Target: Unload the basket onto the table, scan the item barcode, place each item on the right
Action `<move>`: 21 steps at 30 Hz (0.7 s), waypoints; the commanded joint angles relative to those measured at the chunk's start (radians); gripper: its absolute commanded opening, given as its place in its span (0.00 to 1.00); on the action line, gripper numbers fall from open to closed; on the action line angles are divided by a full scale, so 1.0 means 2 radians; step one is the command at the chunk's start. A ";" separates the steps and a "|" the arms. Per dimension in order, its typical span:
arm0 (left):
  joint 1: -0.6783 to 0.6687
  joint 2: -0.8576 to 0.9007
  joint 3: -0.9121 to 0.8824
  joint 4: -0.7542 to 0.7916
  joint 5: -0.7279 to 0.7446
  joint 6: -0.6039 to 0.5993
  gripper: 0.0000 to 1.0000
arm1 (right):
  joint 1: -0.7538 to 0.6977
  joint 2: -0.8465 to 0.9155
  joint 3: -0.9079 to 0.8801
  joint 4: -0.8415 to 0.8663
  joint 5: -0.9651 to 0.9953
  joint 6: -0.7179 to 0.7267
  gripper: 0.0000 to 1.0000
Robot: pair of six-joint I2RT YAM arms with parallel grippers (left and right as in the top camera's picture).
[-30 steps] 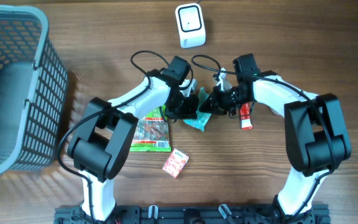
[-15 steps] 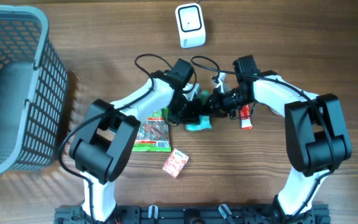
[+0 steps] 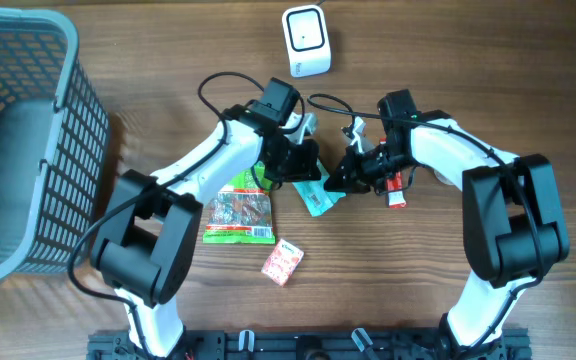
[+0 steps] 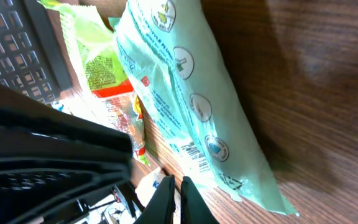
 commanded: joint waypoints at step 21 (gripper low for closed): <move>0.010 0.067 -0.032 0.053 -0.107 0.015 0.04 | 0.010 -0.011 -0.041 0.071 0.197 0.021 0.04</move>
